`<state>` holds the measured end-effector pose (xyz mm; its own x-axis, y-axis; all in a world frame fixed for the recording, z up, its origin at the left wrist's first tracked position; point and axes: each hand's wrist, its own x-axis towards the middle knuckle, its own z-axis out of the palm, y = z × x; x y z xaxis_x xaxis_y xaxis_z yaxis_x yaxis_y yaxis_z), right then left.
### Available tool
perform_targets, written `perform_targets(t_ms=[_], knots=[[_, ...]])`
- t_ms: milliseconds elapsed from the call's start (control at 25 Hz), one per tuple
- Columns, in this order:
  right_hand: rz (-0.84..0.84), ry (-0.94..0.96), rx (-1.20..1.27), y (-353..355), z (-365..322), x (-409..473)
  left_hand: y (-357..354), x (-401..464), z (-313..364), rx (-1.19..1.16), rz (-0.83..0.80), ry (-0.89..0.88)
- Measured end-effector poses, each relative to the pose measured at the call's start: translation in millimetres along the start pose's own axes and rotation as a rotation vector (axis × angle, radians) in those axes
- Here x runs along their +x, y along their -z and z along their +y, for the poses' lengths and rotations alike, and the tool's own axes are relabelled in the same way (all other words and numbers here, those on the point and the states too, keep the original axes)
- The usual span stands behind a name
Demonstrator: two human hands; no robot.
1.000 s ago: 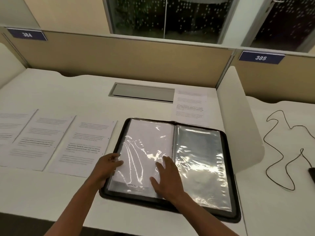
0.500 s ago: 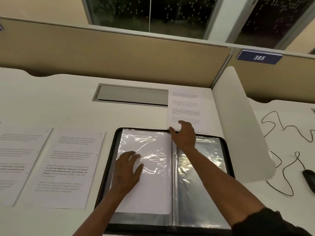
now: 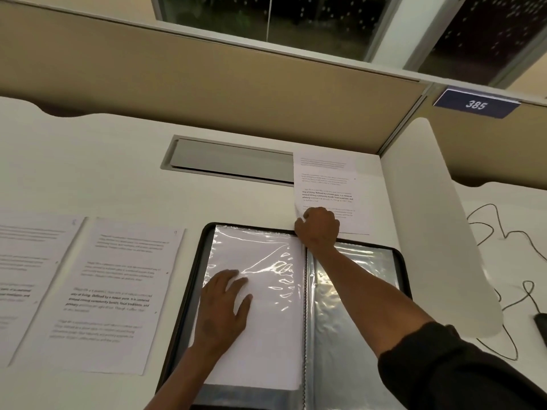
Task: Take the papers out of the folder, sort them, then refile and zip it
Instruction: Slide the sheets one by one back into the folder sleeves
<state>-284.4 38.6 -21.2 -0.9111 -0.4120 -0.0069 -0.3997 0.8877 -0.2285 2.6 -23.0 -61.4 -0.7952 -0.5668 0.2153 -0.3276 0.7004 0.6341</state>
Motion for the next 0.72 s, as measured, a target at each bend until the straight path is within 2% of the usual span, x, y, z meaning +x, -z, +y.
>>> perform_targets(t_ms=[200,320,440,520,600,720], knots=[[0.214,0.103,0.252,11.4,-0.2,-5.8,10.5,11.8,22.1,-0.191,0.044,0.064],[0.356,0.227,0.399,31.4,-9.3,-24.6,23.8,26.2,47.3,-0.5,0.046,0.277],[0.363,0.392,0.404,47.7,-12.8,-80.7,34.1,52.0,60.5,-0.877,-0.095,0.636],[0.352,0.505,0.409,49.9,-11.2,-129.3,37.9,66.7,63.1,-1.092,-0.197,0.756],[0.311,0.576,0.412,41.6,-4.9,-177.8,38.8,70.4,64.1,-1.194,-0.238,0.781],[0.162,0.571,0.423,18.2,10.2,-237.5,40.5,57.4,68.4,-1.144,-0.165,0.754]])
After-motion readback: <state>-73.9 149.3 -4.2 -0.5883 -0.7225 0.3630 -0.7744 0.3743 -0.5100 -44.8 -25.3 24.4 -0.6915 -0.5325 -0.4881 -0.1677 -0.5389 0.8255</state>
